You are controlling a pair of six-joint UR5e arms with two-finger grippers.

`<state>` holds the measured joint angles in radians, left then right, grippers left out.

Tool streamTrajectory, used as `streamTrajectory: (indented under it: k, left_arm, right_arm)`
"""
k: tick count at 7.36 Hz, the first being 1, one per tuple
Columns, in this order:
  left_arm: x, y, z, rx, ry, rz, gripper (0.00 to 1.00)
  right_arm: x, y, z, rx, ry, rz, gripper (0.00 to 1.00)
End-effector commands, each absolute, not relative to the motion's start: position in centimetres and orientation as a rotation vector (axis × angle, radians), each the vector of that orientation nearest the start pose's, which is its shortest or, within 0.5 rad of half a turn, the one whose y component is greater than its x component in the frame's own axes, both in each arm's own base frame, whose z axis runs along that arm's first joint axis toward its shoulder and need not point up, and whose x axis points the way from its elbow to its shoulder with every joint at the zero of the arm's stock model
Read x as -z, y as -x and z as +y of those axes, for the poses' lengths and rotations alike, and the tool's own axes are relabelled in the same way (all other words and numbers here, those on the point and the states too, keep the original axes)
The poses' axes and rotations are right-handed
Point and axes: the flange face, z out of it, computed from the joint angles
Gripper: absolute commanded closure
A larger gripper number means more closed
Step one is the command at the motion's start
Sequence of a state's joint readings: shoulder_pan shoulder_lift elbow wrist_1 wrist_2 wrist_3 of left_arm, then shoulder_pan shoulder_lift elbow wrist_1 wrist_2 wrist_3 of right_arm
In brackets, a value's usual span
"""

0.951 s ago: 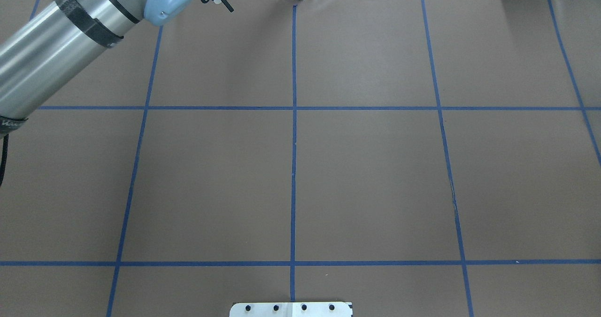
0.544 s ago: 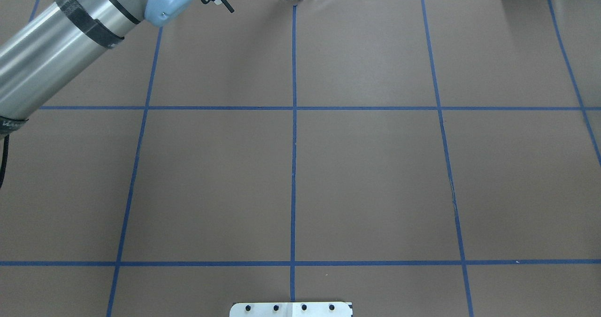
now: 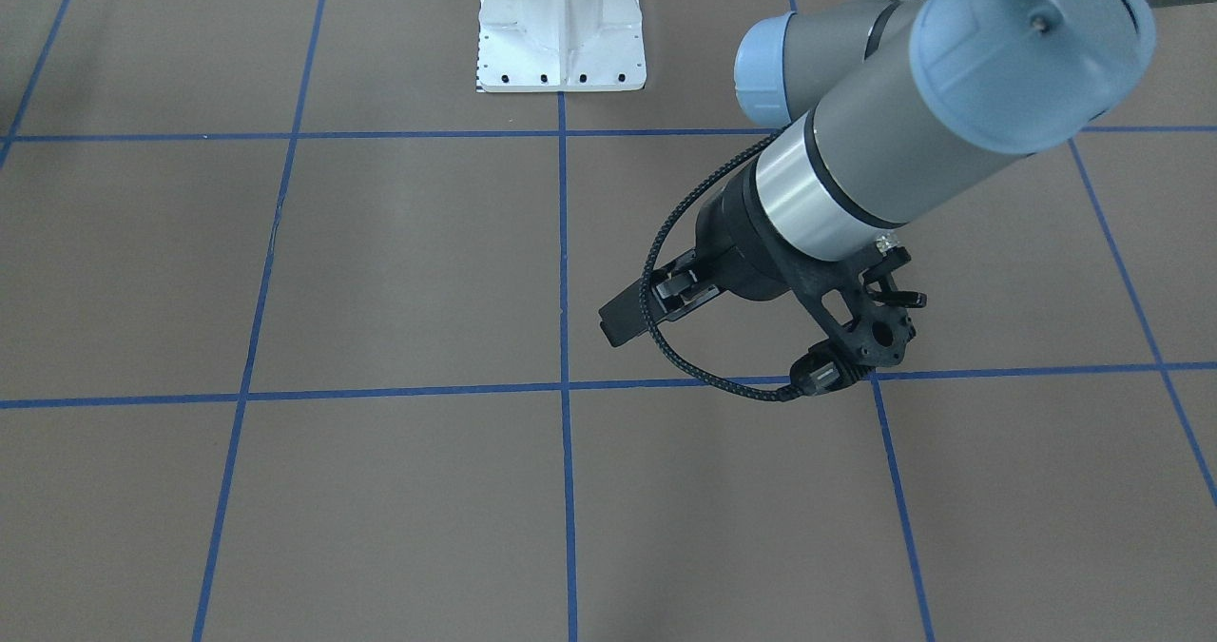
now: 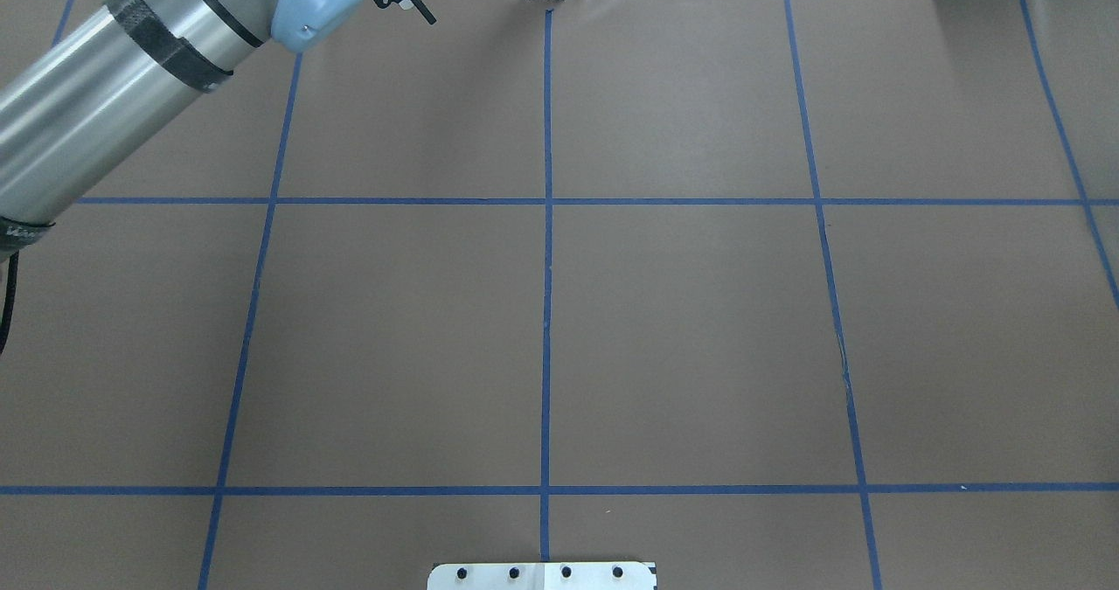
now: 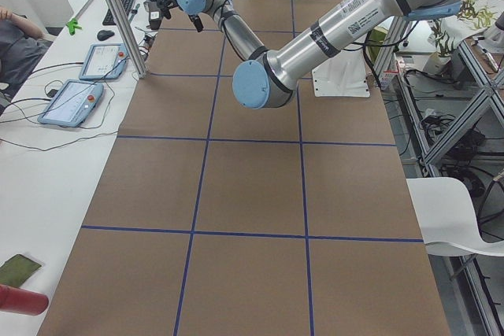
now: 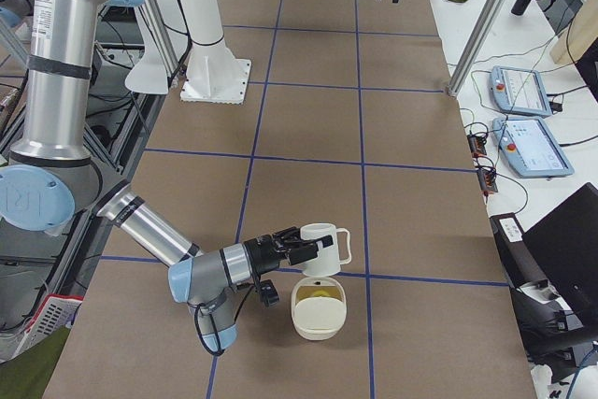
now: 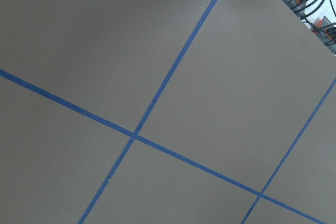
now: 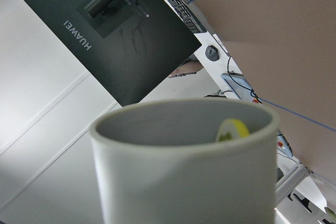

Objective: Left arm hands cup to right arm to dump lemon

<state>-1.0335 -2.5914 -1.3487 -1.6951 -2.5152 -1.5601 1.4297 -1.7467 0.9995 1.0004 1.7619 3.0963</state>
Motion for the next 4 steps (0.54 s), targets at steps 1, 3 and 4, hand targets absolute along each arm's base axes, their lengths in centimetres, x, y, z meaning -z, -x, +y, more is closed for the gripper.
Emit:
streamTrajectory:
  k: [1,3,4]
  left_arm:
    - [-5.85,-33.53,-66.45,0.461,0.33,1.175,0.0]
    - [-5.79,-33.71,-66.3,0.456,0.33,1.176,0.0]
    - [-5.79,-33.71,-66.3,0.457,0.331,1.176,0.0]
  right_arm:
    - [-72.55,-7.53,-29.45,2.018,-0.366,2.67,0.99]
    - [-72.48,-7.56,-29.46,2.012,-0.362,2.672,0.99]
    - [-72.41,-7.58,-29.33,1.998,-0.362,2.682,0.99]
